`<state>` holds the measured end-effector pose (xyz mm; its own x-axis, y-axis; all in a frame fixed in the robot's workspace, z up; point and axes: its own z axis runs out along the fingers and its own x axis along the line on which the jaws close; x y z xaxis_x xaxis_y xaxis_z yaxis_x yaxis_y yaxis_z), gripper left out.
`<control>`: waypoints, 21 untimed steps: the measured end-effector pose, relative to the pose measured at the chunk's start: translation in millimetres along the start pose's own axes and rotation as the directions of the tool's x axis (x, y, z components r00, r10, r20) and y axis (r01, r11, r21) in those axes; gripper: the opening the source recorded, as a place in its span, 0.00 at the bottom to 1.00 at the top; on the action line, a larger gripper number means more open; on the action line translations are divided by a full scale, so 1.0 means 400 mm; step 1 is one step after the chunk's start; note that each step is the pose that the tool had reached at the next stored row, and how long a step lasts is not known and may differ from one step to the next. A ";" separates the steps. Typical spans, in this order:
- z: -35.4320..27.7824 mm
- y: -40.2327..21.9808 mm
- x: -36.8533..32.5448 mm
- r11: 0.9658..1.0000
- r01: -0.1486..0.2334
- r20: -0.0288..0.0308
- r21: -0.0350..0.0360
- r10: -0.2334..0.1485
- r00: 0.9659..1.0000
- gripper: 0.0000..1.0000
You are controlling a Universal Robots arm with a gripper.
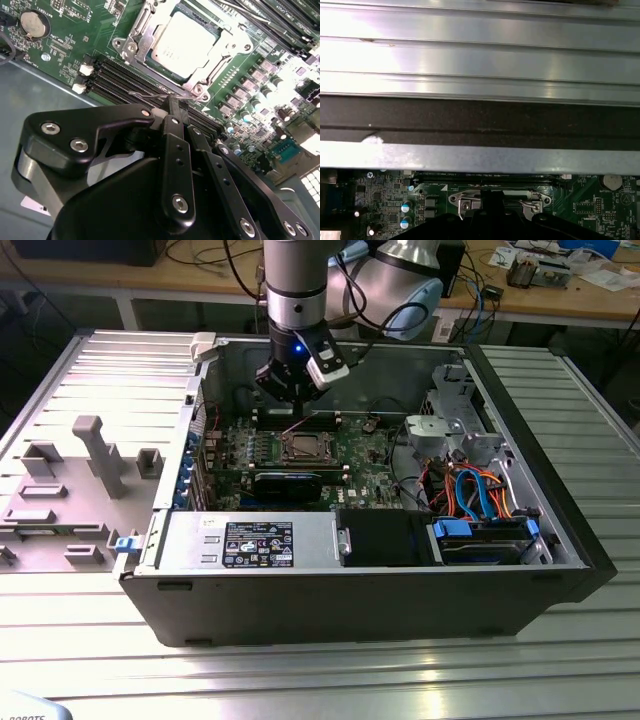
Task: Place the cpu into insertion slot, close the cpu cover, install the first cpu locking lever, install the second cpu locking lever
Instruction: 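Install the first cpu locking lever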
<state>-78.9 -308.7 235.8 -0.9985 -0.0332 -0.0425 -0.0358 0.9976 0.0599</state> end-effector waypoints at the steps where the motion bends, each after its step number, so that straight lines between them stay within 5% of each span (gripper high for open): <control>1: 0.000 0.000 -0.002 1.000 0.000 0.000 0.000 0.000 1.000 0.11; 21: 0.021 0.011 -0.023 1.000 0.000 0.000 0.000 0.000 1.000 0.11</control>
<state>-69.5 -303.4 228.2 -0.9985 -0.0332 -0.0424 -0.0357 0.9976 0.0597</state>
